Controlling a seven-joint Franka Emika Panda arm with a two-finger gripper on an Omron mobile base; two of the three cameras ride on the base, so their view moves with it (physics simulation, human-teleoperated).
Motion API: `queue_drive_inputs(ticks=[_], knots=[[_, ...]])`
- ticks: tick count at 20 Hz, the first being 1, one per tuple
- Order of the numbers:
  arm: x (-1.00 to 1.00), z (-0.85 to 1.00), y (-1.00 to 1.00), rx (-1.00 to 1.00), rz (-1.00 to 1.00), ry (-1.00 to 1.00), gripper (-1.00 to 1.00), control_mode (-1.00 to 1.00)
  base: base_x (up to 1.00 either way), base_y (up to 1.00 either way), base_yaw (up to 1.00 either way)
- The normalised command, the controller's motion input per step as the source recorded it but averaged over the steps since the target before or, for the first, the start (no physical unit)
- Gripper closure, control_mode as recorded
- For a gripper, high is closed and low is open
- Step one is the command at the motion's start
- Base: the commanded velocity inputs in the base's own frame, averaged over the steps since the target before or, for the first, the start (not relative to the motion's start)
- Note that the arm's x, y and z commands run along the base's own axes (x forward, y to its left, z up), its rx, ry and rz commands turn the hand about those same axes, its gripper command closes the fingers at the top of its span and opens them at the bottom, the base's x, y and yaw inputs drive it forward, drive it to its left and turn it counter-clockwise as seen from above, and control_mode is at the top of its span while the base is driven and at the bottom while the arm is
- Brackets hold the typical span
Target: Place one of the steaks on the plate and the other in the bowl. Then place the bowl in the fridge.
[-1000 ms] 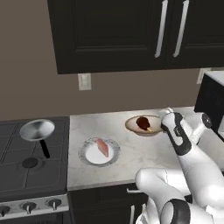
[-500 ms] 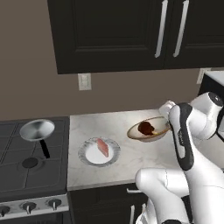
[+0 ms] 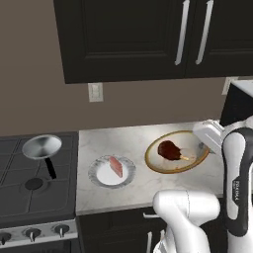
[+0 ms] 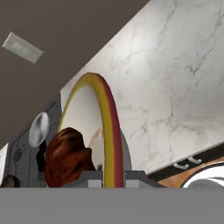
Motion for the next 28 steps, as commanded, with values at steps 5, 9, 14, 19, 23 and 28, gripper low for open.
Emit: queue_drive_inputs(ticks=[5, 9, 14, 19, 23, 28], knots=[[-0.44, 0.43, 0.10, 0.00, 0.01, -0.16, 1.00, -1.00, 0.00, 0.00, 0.00], [-0.27, 0.54, -0.26, 0.06, -0.01, -0.22, 1.00, -1.00, 0.00, 0.00, 0.00], [-0.32, 0.39, -0.28, 0.12, 0.00, -0.15, 1.00, -1.00, 0.00, 0.00, 0.00], [-0.18, 0.01, -0.02, 0.21, 0.00, -0.05, 1.00, -1.00, 0.00, 0.00, 0.00], [0.00, 0.11, 0.00, 0.20, 0.05, 0.01, 1.00, -1.00, 0.00, 0.00, 0.00], [0.00, 0.00, -0.14, 0.13, 0.03, 0.04, 1.00, -1.00, 0.00, 0.00, 0.00]])
